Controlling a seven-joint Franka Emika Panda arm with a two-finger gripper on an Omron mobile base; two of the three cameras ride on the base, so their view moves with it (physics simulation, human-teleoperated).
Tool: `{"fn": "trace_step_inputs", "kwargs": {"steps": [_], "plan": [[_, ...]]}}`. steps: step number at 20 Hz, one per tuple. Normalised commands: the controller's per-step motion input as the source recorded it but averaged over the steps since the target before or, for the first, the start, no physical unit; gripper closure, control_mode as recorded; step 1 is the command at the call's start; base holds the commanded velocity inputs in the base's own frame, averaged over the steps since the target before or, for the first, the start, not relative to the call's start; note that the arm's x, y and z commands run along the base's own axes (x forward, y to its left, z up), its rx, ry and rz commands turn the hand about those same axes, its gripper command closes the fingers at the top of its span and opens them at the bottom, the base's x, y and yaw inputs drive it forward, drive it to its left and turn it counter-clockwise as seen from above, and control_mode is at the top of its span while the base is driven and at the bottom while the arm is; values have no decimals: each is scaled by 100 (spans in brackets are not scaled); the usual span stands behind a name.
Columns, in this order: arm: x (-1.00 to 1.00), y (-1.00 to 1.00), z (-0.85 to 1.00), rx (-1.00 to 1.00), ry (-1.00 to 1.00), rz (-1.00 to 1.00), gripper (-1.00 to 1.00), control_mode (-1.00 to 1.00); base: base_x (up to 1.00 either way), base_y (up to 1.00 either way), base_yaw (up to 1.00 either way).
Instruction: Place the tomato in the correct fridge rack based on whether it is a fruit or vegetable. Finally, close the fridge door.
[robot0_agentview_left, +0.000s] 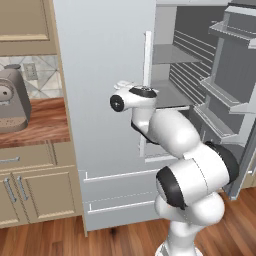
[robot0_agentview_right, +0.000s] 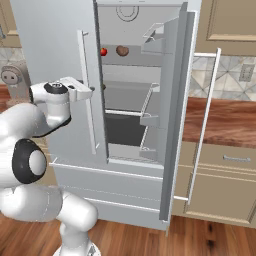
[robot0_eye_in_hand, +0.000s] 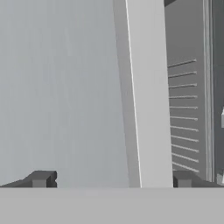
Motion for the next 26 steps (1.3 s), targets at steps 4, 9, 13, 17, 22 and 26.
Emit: {"fn": "trace_step_inputs", "kwargs": {"steps": [4,9,13,17,22,26], "plan": [[45,0,17,0,0,0,-100,-100,0,0,0],[50,0,15,0,0,0,-100,-100,0,0,0],[62,0,0,0,0,0,-100,-100,0,0,0],[42,0,0,0,0,1,-100,-100,0,0,0],[-2,0,0,0,1,0,-100,-100,0,0,0],[-16,0,9,0,-3,1,-100,-100,0,0,0]]}}
